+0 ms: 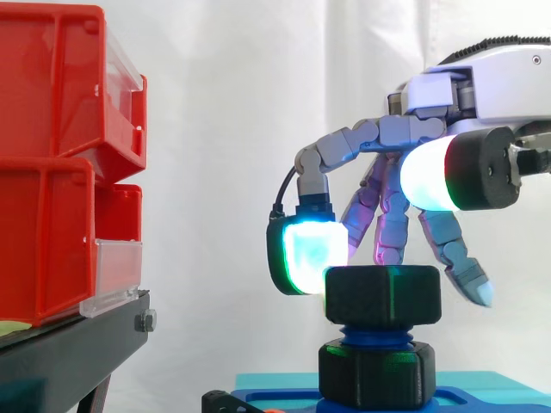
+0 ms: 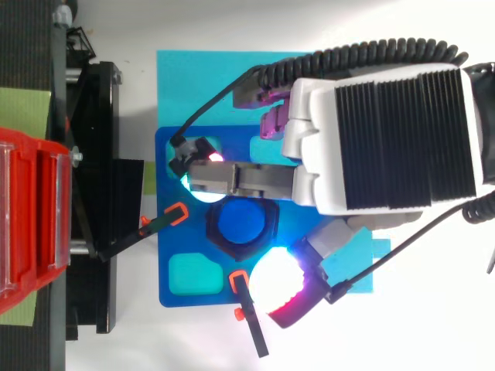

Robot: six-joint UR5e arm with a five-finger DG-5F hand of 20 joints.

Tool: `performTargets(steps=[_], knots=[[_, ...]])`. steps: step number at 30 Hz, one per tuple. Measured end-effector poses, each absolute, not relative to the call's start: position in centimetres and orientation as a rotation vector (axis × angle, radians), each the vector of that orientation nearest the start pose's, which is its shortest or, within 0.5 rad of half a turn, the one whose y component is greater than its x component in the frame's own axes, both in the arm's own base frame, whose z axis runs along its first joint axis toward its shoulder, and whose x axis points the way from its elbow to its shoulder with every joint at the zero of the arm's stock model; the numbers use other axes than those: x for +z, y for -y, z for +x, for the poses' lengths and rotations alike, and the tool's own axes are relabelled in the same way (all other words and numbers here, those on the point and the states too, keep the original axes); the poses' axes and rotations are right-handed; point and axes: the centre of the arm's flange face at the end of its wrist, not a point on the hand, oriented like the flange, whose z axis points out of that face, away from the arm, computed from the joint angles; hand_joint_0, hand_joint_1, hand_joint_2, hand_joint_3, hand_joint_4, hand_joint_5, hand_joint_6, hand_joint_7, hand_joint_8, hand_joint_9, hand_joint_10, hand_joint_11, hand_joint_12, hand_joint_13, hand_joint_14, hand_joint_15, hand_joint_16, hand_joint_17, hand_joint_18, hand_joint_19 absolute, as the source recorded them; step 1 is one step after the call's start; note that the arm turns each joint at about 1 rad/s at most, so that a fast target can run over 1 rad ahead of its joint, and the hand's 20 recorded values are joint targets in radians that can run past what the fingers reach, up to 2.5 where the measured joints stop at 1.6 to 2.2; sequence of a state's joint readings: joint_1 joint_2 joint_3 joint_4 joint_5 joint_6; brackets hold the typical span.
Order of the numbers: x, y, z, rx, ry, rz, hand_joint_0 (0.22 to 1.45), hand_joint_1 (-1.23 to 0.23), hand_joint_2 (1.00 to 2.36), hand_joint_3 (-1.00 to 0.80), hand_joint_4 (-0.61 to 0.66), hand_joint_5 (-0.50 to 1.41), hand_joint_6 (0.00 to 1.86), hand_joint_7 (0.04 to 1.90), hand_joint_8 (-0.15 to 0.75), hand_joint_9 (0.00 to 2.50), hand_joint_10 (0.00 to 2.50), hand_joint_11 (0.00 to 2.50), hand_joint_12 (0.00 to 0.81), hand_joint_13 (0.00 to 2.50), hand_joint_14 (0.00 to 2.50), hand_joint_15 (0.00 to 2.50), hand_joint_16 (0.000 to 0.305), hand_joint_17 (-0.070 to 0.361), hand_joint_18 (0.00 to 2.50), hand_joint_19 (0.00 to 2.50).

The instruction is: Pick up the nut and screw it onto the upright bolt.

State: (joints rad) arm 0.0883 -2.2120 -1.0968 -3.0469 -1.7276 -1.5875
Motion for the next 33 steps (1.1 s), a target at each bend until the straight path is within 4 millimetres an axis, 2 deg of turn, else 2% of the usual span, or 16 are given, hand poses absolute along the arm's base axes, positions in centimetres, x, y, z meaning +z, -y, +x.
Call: performTargets(steps=[3,10,15,19,23,28,33], knots=[[33.1,5.8,73.8,0.176,-1.638,-0.207,0.53,-0.19,1.0,-0.5,0.07,0.07,0.64,1.19,0.272,2.02,0.02,0.38,0.161,1.43,0.0,0.08,0.006,0.013,1.09,0.23],[32.7,6.4,73.2,0.168,-1.681,-0.221,0.54,-0.21,1.0,-0.5,0.06,0.07,0.64,1.2,0.258,2.04,0.02,0.44,0.169,1.47,0.0,0.1,0.007,0.015,1.11,0.25],[33.1,6.8,72.4,0.151,-1.723,-0.247,0.53,-0.2,1.0,-0.5,0.09,0.07,0.57,1.34,0.265,1.94,0.02,0.41,0.175,1.4,0.0,0.11,0.009,0.021,1.04,0.25],[34.6,7.1,71.9,0.128,-1.711,-0.267,0.53,-0.21,1.0,-0.5,0.09,0.07,0.56,1.37,0.261,1.93,0.02,0.41,0.18,1.4,0.0,0.12,0.011,0.024,1.02,0.25],[36.4,7.6,71.9,0.117,-1.686,-0.272,0.53,-0.2,1.0,-0.5,0.13,0.07,0.5,1.47,0.263,1.89,0.02,0.42,0.18,1.37,0.0,0.12,0.013,0.03,0.98,0.24],[40.3,7.7,72.4,0.118,-1.633,-0.292,0.52,-0.2,1.0,-0.5,0.15,0.05,0.5,1.4,0.271,1.84,0.02,0.4,0.189,1.33,0.0,0.11,0.015,0.034,0.96,0.25],[41.7,7.6,72.7,0.11,-1.599,-0.305,0.51,-0.19,1.0,-0.5,0.2,0.0,0.51,1.17,0.276,1.71,0.01,0.36,0.21,1.21,0.0,0.1,0.021,0.048,0.9,0.27]])
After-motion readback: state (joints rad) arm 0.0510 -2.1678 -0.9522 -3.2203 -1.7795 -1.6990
